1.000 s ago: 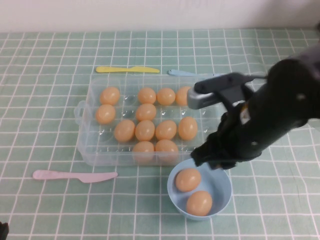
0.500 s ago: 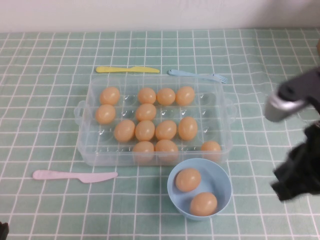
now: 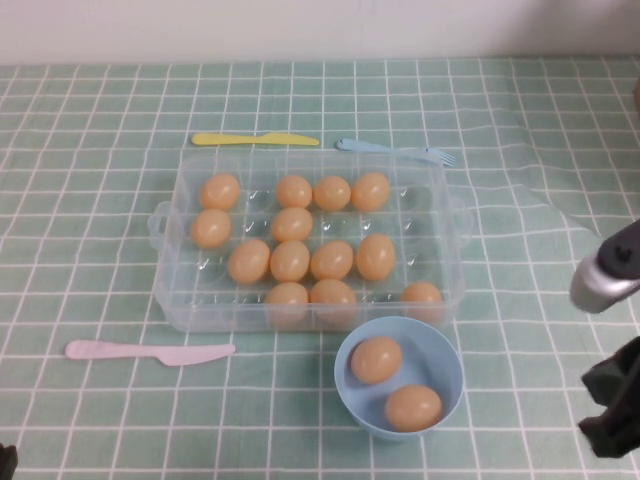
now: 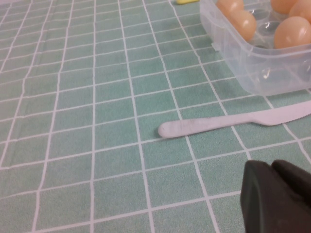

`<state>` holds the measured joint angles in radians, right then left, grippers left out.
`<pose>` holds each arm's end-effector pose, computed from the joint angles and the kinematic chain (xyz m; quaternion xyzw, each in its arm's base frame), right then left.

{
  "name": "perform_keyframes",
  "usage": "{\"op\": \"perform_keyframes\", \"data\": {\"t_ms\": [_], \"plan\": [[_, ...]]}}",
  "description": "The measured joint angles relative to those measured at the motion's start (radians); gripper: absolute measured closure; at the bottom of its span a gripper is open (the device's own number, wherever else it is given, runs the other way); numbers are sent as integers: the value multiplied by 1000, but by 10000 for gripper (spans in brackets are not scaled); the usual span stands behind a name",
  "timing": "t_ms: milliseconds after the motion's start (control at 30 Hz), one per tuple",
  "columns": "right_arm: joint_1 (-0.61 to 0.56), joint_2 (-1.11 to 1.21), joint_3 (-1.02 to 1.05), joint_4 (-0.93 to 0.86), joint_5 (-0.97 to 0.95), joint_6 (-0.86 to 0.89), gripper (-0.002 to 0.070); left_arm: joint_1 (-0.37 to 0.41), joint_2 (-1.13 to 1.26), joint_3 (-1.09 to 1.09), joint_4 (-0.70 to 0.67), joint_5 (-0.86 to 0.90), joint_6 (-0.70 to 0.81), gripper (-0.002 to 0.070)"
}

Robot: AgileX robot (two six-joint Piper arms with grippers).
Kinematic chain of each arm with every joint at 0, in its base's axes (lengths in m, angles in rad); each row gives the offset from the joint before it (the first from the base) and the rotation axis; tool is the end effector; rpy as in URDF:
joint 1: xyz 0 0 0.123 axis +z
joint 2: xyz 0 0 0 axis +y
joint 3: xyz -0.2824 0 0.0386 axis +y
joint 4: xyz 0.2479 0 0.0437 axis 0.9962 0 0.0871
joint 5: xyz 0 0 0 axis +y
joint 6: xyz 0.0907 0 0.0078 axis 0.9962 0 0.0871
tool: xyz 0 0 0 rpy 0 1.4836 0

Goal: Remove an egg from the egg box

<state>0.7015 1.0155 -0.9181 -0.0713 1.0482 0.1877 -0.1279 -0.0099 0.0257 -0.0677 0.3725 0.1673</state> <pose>0.1407 0.1115 0.3235 -0.2547 0.9326 0.0779 0.2434 0.0520 -0.0090 0.1715 0.1005 0.7986 -0.0169 0.5932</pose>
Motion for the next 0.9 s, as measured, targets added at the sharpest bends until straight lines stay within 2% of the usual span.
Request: {"op": "perform_keyframes", "data": {"t_ms": [100,200,500,733,900], "plan": [[-3,0,110,-28,-161,0,693,0,0,0,0,0,0,678],[-60,-21,225,-36,-338,12,693,0,0,0,0,0,0,678],[-459,-286,621,-44,-821,14,694,0,0,0,0,0,0,678],[-682,-632,896,-48,-1021,14,694,0,0,0,0,0,0,678],[-720,-825,943,-50,-1004,20,694,0,0,0,0,0,0,678]]}}
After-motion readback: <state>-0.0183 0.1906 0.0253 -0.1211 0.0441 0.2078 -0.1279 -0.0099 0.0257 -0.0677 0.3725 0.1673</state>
